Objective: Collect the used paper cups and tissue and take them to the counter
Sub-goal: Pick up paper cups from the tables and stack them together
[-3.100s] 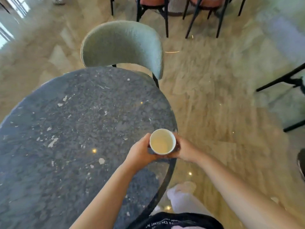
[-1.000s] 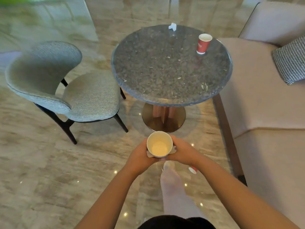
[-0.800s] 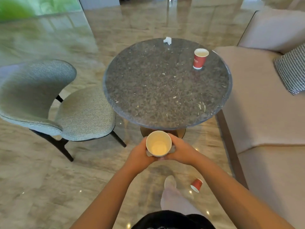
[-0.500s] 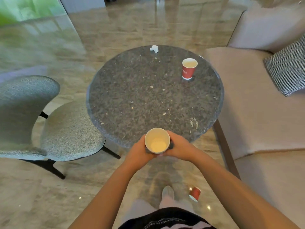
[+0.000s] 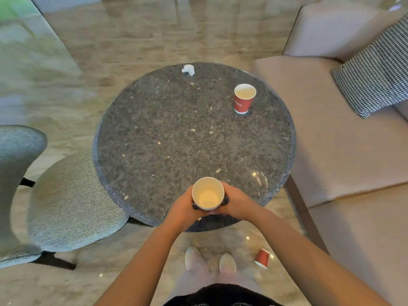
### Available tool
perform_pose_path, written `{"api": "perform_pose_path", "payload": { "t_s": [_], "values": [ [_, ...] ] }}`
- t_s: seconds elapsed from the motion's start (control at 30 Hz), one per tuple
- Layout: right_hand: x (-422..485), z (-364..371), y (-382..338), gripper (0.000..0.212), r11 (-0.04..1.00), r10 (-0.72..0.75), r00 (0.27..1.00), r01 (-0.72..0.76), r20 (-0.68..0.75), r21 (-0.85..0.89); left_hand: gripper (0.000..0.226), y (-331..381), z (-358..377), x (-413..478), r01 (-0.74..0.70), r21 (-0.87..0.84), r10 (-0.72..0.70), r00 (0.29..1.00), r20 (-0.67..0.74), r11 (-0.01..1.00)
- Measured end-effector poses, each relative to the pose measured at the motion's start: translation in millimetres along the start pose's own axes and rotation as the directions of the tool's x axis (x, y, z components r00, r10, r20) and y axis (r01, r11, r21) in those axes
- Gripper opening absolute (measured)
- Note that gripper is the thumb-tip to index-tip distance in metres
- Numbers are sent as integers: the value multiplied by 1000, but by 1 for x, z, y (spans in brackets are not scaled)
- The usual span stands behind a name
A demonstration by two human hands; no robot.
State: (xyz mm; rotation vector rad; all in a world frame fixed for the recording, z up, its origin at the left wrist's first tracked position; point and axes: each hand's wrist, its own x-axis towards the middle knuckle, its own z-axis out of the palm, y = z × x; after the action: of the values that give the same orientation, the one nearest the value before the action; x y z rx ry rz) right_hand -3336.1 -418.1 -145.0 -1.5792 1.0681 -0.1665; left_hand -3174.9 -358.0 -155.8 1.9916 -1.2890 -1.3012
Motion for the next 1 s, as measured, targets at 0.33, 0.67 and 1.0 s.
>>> {"api": "perform_pose_path", "payload": {
  "t_s": [0.33,0.67,1.0],
  "values": [
    [29,9,-5,74,996,72,995,-75,-70,-38,82,-9,-24,28,-95,3,95,995,19,996],
    [31,10,1,84,995,97,994,-97,-50,5,90,-12,-29,33,-102,4,101,987,125,995],
    [7,2,2,111,979,202,977,-199,-63,42,54,-5,-30,4,-42,380,-104,929,355,924]
  ]
}}
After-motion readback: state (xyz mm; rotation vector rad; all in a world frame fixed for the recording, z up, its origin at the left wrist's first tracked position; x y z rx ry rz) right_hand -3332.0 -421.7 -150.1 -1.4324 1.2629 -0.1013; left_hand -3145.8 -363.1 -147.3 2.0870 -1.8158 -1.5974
